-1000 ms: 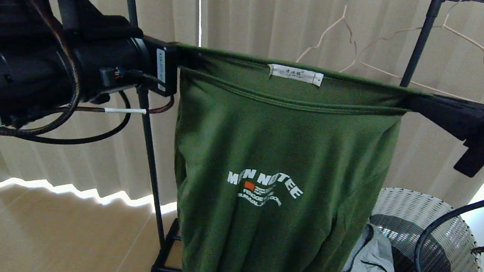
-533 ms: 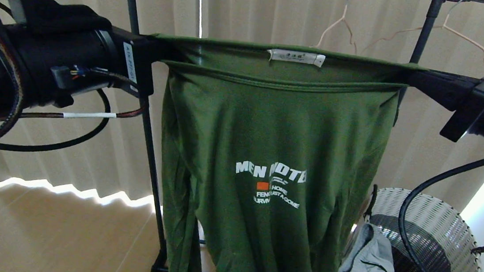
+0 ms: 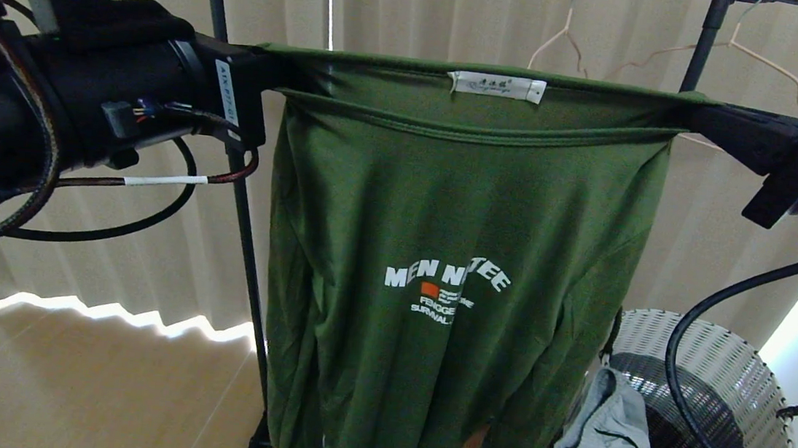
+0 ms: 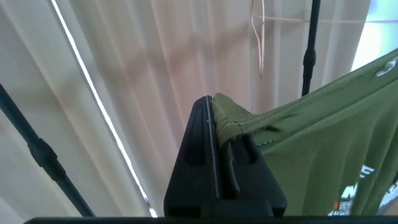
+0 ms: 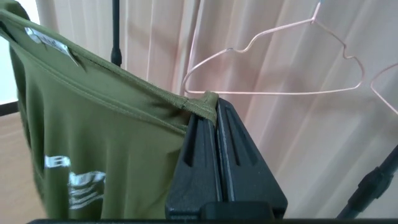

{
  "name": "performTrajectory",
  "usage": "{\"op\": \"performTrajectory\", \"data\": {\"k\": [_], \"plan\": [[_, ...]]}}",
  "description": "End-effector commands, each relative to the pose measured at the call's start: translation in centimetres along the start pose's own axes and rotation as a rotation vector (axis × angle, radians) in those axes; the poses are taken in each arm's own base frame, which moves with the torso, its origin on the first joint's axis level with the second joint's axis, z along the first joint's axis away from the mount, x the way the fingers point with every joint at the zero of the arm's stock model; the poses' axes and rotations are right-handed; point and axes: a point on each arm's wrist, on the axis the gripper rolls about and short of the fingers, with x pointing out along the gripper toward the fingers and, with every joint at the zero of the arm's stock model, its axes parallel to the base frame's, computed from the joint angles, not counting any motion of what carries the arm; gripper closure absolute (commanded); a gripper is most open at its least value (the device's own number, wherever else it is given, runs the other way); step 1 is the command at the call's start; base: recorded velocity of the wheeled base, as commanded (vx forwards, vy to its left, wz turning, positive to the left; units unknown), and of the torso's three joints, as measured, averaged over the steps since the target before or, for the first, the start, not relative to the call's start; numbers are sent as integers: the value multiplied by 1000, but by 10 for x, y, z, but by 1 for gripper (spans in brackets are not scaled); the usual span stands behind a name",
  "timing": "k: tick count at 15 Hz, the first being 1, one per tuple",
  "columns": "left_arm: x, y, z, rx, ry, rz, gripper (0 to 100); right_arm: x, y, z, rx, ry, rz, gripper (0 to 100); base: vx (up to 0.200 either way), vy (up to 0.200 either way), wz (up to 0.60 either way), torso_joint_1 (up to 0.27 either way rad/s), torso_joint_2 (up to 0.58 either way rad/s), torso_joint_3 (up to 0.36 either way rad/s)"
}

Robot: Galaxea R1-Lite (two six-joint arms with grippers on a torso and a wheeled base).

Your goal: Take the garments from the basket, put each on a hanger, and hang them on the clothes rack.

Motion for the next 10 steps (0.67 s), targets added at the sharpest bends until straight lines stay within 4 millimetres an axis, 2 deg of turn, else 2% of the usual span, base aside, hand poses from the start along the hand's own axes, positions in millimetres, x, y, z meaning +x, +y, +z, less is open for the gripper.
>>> {"op": "performTrajectory", "data": {"k": [1,10], "plan": [[1,0,-2,0,8,0,100,-2,0,0,0,1,2,100,0,0,0,0,0,0],[1,-1,-6,4,22,0,100,-3,1,-2,7,7,4,100,0,0,0,0,0,0]]}}
